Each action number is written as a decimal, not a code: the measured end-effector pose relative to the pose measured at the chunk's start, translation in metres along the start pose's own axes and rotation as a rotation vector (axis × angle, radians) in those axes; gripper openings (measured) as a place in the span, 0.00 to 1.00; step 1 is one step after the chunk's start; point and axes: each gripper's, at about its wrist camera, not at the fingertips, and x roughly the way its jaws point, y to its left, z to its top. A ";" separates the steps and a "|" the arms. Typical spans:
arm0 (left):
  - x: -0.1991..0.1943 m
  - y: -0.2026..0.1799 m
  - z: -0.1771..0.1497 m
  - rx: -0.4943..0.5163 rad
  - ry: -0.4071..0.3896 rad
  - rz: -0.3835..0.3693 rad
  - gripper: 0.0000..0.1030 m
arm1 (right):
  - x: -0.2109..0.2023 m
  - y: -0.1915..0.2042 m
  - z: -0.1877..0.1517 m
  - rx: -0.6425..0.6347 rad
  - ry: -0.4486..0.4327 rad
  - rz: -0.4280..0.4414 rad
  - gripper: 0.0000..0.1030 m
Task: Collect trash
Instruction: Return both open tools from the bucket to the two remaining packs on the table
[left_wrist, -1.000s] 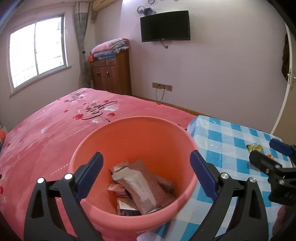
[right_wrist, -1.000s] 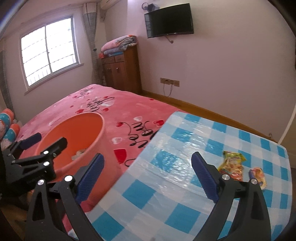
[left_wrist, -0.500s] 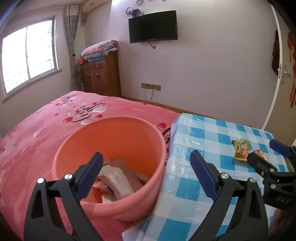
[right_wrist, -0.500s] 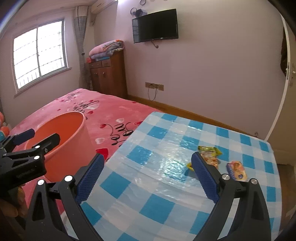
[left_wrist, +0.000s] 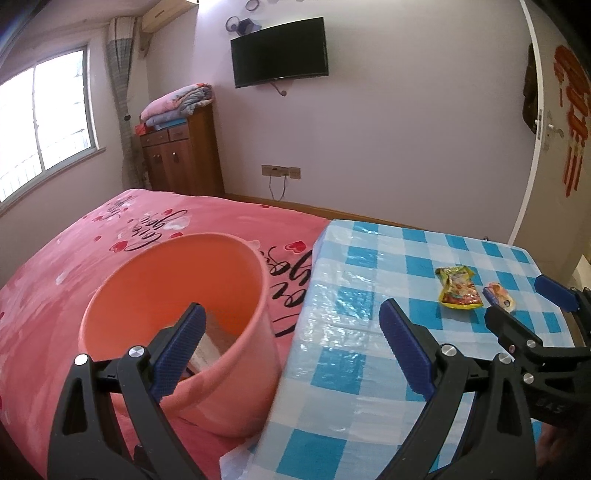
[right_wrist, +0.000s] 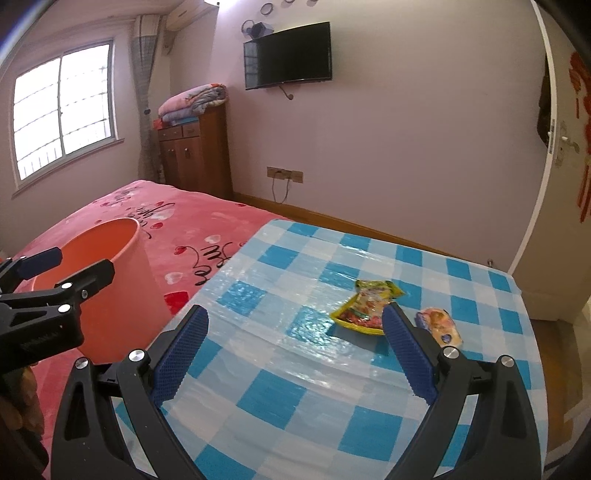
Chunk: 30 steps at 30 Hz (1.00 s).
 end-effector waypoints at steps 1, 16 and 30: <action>0.000 -0.003 0.000 0.004 0.001 -0.003 0.92 | -0.001 -0.003 -0.001 0.004 0.000 -0.005 0.91; 0.003 -0.052 0.001 0.067 0.016 -0.056 0.92 | 0.000 -0.052 -0.021 0.061 0.016 -0.065 0.91; 0.027 -0.110 0.001 0.125 0.052 -0.132 0.92 | 0.013 -0.116 -0.045 0.170 0.061 -0.091 0.91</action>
